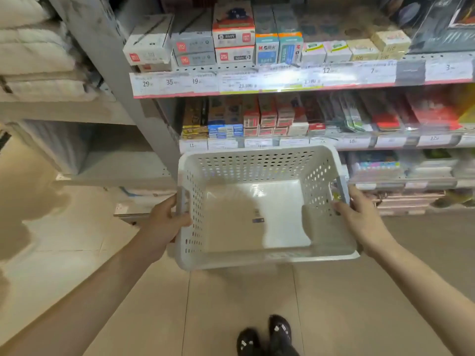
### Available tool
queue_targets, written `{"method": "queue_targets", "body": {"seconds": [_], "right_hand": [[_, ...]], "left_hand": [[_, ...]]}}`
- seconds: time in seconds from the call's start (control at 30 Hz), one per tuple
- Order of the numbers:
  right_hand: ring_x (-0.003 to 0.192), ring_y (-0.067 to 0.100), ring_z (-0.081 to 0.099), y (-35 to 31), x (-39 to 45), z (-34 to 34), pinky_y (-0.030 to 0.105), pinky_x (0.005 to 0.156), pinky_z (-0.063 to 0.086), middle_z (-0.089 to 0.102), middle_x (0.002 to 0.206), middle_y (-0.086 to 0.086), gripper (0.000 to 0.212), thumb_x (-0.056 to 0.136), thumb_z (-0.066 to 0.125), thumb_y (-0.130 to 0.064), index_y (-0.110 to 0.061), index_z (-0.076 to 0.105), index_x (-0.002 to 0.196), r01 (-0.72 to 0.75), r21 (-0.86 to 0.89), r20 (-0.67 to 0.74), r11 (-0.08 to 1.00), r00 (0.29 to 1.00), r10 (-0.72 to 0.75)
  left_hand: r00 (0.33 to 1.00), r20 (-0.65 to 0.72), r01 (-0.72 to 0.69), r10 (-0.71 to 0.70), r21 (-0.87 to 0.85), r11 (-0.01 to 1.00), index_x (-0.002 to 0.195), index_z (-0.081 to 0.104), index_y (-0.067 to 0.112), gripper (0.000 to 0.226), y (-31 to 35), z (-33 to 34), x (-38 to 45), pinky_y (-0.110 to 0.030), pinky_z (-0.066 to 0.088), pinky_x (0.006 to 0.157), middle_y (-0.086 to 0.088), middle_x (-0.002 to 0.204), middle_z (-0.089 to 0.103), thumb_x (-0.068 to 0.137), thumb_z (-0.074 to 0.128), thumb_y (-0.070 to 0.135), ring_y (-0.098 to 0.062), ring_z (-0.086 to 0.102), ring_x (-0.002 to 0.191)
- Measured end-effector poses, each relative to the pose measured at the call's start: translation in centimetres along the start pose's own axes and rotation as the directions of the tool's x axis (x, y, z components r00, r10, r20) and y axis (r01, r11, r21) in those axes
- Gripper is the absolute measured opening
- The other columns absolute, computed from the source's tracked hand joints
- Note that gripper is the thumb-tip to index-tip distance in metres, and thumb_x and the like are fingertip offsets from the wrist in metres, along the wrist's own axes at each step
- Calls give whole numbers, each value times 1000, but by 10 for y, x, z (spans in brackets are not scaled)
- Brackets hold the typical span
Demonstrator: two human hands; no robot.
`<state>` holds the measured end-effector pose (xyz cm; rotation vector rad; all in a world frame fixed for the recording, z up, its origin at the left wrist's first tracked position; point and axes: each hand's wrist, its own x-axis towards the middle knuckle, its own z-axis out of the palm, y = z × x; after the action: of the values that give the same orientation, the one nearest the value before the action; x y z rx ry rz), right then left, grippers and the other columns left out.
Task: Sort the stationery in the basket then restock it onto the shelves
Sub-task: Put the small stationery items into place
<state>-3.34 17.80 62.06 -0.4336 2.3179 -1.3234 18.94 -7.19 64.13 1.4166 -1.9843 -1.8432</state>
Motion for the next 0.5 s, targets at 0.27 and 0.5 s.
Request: {"method": "queue_targets", "body": {"seconds": [0.27, 0.5], "right_hand": [[86, 20, 56, 123, 32, 85, 23, 62, 43, 60, 97, 3, 20, 98, 43, -12, -14, 51, 116, -119, -78, 69, 990, 990, 124], [91, 27, 56, 258, 76, 156, 30, 73, 41, 57, 100, 7, 28, 99, 41, -15, -5, 47, 125, -193, -194, 93, 962, 972, 214]], "left_hand": [[996, -43, 83, -83, -6, 997, 120, 63, 16, 37, -119, 26, 77, -39, 56, 78, -10, 106, 70, 87, 59, -2, -29, 67, 95], [975, -43, 217, -218, -33, 976, 106, 59, 31, 44, -246, 76, 159, -38, 54, 79, 1, 94, 67, 85, 54, -7, -22, 64, 84]]}}
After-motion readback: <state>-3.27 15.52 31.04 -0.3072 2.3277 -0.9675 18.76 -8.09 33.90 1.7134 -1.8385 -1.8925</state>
